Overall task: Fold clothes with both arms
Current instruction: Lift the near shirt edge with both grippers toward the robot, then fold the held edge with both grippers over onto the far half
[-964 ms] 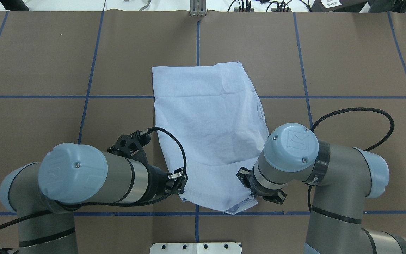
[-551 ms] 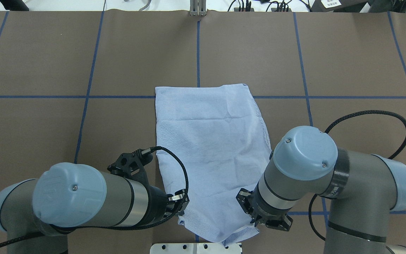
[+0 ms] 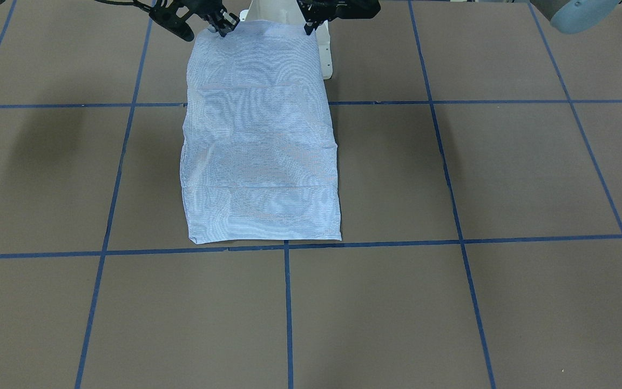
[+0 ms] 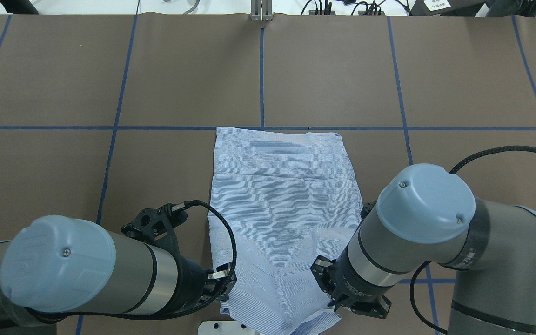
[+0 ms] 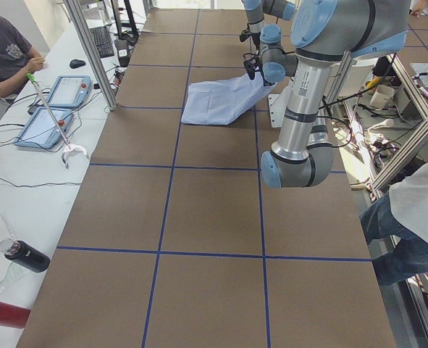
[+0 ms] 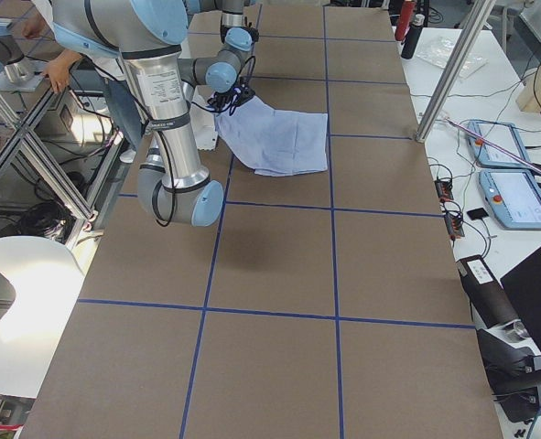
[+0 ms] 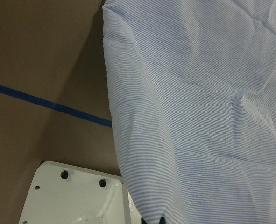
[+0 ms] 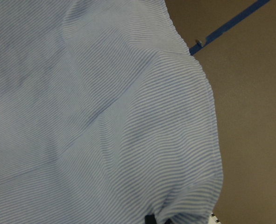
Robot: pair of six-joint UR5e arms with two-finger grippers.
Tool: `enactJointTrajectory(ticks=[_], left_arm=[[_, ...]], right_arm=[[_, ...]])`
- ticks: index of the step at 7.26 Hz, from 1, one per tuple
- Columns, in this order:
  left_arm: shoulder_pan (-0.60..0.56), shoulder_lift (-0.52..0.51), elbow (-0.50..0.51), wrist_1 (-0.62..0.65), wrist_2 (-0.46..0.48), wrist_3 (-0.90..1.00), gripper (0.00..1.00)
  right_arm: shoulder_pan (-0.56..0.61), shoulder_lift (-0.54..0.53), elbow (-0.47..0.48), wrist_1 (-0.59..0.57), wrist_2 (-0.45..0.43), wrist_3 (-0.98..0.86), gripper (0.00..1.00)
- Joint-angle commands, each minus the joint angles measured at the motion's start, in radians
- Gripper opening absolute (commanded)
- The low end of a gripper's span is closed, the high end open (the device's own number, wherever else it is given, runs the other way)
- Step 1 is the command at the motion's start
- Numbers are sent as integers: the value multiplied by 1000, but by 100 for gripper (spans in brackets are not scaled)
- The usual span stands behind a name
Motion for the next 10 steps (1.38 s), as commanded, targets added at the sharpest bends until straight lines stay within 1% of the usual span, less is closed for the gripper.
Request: enactJointTrajectory(ticks=[1, 3, 4, 5, 6, 7, 8, 9, 10], left_arm=[[-94, -37, 53, -21, -8, 9, 0], [-209, -41, 95, -94, -13, 15, 0], [-257, -42, 107, -102, -27, 65, 0], [-310, -45, 171, -124, -33, 101, 0], [-338, -45, 266, -219, -33, 104, 0], [-352, -50, 335, -290, -33, 106, 0], [-368, -72, 373, -315, -33, 107, 0], [-377, -88, 400, -322, -33, 107, 0], [-388, -105, 446, -357, -33, 107, 0]], right_arm=[[92, 43, -23, 5, -3, -40, 0], [157, 86, -59, 5, -30, -104, 0], [199, 92, -67, 6, -59, -163, 0], [244, 102, -114, 6, -64, -243, 0], [288, 130, -189, 9, -58, -283, 0], [316, 157, -252, 31, -58, -317, 0], [338, 161, -317, 104, -57, -324, 0], [346, 172, -369, 138, -58, -327, 0], [358, 215, -441, 159, -58, -330, 0]])
